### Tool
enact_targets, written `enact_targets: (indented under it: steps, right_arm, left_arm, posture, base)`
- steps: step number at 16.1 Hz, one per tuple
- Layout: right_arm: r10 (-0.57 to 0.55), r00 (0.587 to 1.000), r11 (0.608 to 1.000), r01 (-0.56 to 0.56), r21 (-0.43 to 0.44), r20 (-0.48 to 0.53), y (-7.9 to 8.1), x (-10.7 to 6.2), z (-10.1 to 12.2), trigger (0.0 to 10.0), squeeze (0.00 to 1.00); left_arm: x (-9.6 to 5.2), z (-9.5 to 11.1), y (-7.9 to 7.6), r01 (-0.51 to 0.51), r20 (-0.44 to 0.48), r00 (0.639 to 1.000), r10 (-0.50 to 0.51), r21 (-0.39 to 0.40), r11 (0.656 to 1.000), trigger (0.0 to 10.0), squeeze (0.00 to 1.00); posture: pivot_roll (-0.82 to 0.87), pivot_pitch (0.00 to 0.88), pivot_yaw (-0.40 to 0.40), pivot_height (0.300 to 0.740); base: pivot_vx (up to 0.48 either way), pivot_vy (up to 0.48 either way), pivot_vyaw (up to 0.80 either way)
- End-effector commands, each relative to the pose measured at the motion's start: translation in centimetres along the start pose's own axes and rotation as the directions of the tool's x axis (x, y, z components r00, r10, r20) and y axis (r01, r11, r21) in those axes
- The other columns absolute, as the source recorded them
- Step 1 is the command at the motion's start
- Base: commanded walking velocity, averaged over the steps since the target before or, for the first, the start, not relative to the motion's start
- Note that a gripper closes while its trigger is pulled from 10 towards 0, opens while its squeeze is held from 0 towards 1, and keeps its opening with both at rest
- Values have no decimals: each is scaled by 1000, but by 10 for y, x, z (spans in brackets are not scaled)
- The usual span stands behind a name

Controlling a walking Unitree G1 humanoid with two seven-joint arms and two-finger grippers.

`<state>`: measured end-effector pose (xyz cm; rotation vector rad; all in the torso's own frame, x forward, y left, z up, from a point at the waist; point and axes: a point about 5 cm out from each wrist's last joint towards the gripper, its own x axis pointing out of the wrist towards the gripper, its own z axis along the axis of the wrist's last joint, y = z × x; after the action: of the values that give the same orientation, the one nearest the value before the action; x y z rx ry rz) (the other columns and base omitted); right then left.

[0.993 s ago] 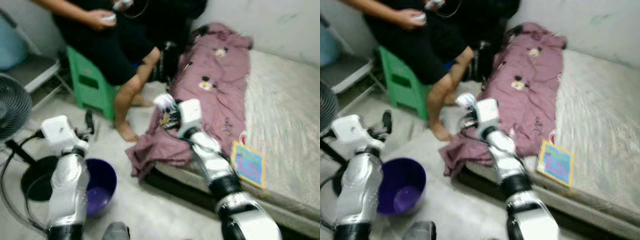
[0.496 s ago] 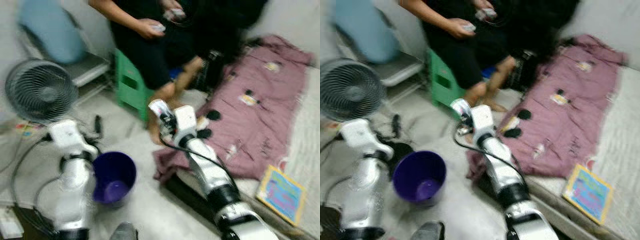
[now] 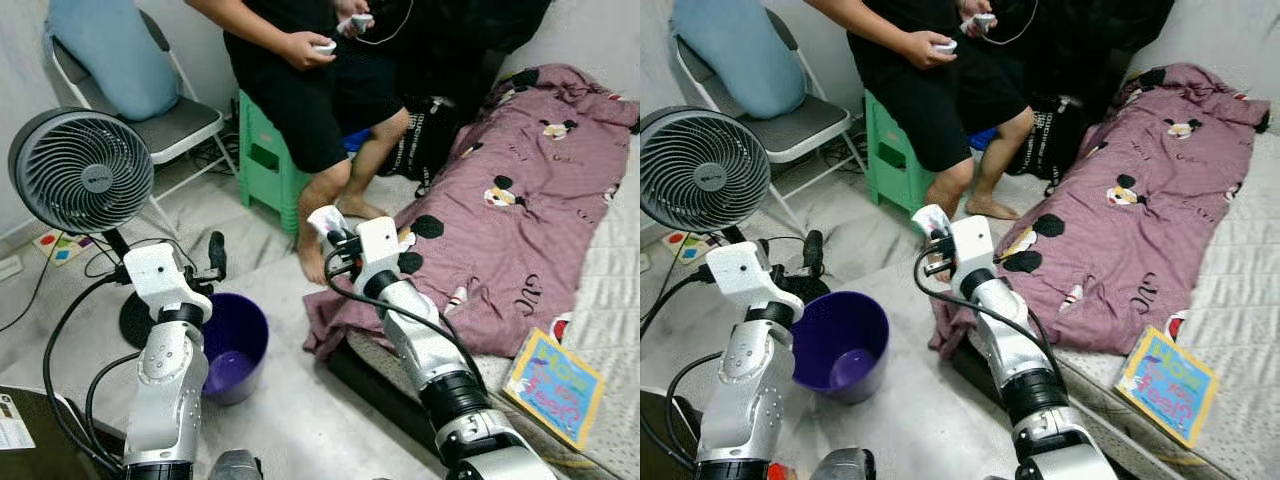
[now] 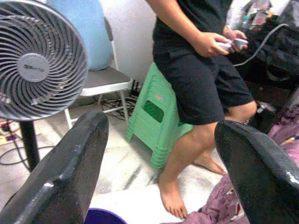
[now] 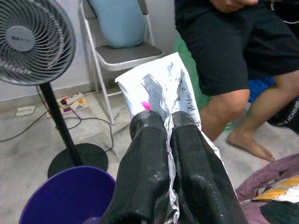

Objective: Clean up the room

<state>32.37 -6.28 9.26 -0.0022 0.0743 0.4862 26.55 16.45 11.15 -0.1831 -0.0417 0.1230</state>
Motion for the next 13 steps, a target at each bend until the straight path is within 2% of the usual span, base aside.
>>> enact_targets:
  steps: [1,3,5,8,10,13]
  right_arm:
    - [20,1000,1000,-20,-25,20,3,2,7,10000,0]
    - [3,1000,999,-3,-36,23,-2,-2,7,10000,0]
    - [-53,998,998,54,-45,28,-15,-8,7,10000,0]
    - [-90,996,995,91,-42,28,-20,-13,5,10000,0]
    - [-70,997,997,71,-40,22,-16,-12,4,10000,0]
    - [-12,1000,999,12,-36,9,-5,-4,4,10000,0]
  left_arm:
    - [2,0,-3,5,-2,1000,-5,5,1000,10000,0]
    - [5,-2,-8,27,-10,1000,-27,-1,1000,10000,0]
    - [12,-5,-22,89,-27,996,-89,-11,996,10000,0]
    - [17,-5,-28,119,-34,992,-119,-10,993,10000,0]
    - [16,-4,-26,100,-26,995,-100,-5,995,10000,0]
    - [6,-4,-13,27,-16,999,-27,-3,1000,10000,0]
  posture:
    - [87,22,-45,740]
    - [58,18,-25,740]
    - [22,16,5,740]
    - [-2,14,26,740]
    - [22,17,6,740]
    - [73,24,-41,740]
  base:
    - [0,0,0]
    - [0,0,0]
    - [0,0,0]
    - [0,0,0]
    - [0,0,0]
    - [0,0,0]
